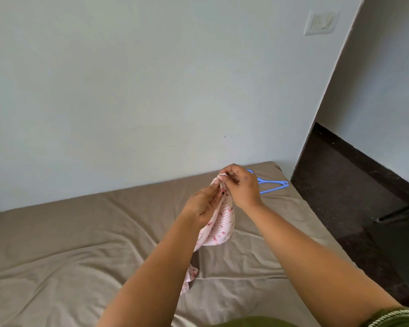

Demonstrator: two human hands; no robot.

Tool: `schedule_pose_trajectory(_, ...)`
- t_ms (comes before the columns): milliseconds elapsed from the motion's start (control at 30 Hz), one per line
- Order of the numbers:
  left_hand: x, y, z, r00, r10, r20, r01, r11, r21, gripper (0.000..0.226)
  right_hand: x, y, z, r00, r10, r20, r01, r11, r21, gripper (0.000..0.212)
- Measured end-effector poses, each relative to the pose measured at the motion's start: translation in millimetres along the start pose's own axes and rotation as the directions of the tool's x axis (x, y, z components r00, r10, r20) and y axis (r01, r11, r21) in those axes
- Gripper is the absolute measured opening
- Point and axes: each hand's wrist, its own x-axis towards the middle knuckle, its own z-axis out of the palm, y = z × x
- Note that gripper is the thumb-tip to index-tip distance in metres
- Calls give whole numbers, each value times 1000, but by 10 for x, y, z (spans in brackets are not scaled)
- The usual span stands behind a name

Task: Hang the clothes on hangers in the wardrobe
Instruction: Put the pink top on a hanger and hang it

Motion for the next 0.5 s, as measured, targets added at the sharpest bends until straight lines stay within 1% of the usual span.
schedule_pose_trajectory(67,-23,13,61,1000,17,0,-17,999,51,15,46,-1,-47,1000,21,-16,-21,1000,-7,12)
schedule_pose_trajectory(133,-35,48,125,997,79,-27,-74,985,155,17,91,-25,-101,1000,23,-10,-24,1000,-9,13)
schedule_pose_trajectory(200,-17,110,175,986,162,-41,-142,943,302,19,132,-91,-152,1000,-8,20,9,999,-33,10)
schedule_pose_trajectory(267,-24,180,223,977,211,-10,-190,899,396,21,168,-169,-195,998,-48,40,50,997,-50,8)
schedule_pose_trajectory(333,-44,236,260,974,222,31,-214,879,426,26,187,-223,-223,997,-65,41,67,997,-48,10)
schedule_pose_trajectory(400,-83,266,295,974,221,53,-221,868,445,24,204,-257,-245,997,-65,44,68,996,-56,10)
schedule_pose_trajectory(500,-117,299,339,973,232,3,-213,884,415,21,236,-312,-259,992,-95,81,103,991,-91,7)
